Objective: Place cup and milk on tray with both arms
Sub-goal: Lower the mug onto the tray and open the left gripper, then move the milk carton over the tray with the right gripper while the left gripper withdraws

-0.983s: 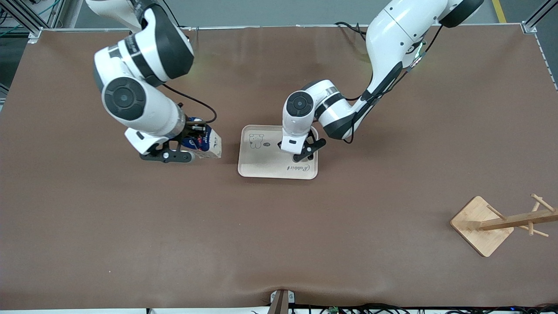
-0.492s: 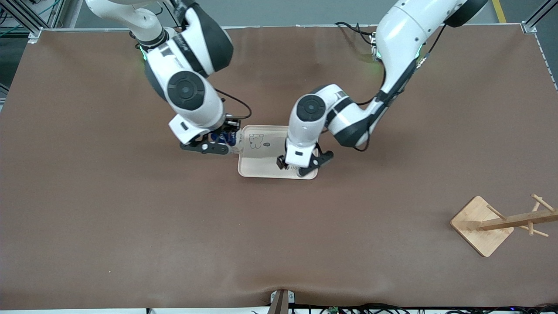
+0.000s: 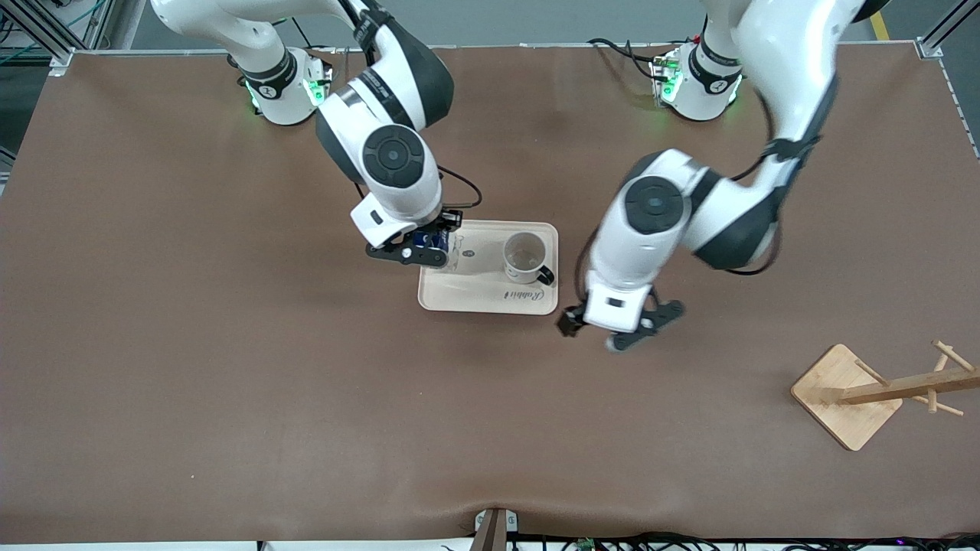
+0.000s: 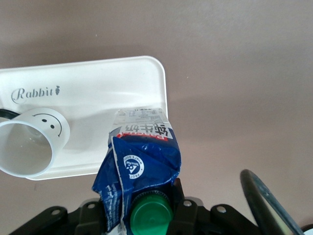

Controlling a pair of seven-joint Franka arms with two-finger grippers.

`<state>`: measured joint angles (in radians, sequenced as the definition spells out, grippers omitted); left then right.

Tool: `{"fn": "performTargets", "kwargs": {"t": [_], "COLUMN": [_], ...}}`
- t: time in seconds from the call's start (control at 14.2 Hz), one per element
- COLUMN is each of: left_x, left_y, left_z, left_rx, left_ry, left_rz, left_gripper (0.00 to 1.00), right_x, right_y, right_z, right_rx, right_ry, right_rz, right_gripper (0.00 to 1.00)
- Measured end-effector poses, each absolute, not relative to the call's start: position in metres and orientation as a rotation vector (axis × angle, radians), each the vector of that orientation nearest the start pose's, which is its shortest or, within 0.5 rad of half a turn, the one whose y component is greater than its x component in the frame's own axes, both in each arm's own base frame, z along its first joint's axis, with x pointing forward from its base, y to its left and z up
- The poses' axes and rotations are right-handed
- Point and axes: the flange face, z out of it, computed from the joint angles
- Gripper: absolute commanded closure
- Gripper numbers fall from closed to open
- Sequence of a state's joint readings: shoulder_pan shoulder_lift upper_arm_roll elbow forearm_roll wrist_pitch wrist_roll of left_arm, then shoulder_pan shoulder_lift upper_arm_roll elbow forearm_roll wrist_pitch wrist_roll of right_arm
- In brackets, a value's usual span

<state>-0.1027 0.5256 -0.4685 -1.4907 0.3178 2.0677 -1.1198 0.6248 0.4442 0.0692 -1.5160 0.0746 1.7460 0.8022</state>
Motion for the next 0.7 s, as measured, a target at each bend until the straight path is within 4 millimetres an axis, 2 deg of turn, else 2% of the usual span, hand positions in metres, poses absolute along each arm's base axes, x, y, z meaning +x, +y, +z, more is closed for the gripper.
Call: {"fn": "performTargets", "kwargs": {"t": [0.21, 0.42, 0.56, 0.63, 0.7], "left_x": [0.642, 0.651, 0.656, 0.658, 0.659], "left_y": [-0.257, -0.198, -0.155, -0.132, -0.110], "left_z": [0.434, 0.458, 0.473, 0.482, 0.490], "left_rx": [-3.053, -3.030, -3.017, -3.010, -3.004], "left_ry": [-0.628, -0.504, -0.431, -0.397, -0.363], "left_rz": [-0.189, -0.176, -0.170, -0.168, -0.171], "left_gripper": [0.00, 0.00, 0.00, 0.00, 0.00], "right_x": [0.502, 0.499, 0.494, 0.491, 0.489], "right_y": [0.435, 0.441, 0.445, 0.448, 0.450], "right_z": [0.373, 0.358, 0.347, 0.346, 0.347], "right_rx": [-3.195, -3.194, -3.214, -3.227, -3.238], "right_ry": [0.194, 0.178, 0.179, 0.186, 0.189], "right_rz": [0.365, 0.331, 0.302, 0.282, 0.265], "right_gripper": [0.79, 0.76, 0.61, 0.46, 0.36]}}
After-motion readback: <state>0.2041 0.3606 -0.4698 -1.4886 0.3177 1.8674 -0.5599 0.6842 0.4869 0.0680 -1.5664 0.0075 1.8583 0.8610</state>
